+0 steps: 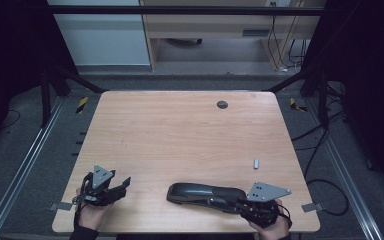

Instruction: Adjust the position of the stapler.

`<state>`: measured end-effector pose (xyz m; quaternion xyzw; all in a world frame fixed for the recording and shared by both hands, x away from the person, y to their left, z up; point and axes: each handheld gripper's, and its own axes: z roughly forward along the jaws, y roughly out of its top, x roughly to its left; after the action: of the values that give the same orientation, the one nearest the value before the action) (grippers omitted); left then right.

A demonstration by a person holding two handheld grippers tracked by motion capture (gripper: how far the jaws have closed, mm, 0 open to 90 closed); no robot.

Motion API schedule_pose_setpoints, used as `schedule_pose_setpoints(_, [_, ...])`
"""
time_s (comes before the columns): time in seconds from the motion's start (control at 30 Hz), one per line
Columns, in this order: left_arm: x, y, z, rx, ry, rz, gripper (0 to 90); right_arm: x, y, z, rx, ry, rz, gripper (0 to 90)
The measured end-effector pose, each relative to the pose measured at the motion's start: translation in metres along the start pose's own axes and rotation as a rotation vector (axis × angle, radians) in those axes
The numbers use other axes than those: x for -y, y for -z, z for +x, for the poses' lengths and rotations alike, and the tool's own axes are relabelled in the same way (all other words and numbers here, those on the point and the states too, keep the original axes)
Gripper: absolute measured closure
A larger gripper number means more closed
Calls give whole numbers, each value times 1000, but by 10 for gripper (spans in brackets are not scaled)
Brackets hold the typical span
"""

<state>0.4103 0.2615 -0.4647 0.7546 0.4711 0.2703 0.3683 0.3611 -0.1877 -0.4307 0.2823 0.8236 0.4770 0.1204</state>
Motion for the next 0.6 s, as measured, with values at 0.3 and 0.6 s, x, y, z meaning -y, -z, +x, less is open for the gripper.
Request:
schedule_pose_setpoints(0.3, [0,0,0,-1,-3,2,377,8,0,-5,7,-18,20,900])
schedule_pose_setpoints(0.6, [0,-1,0,-3,-6,7,377,8,0,-6,16,-12,22,900])
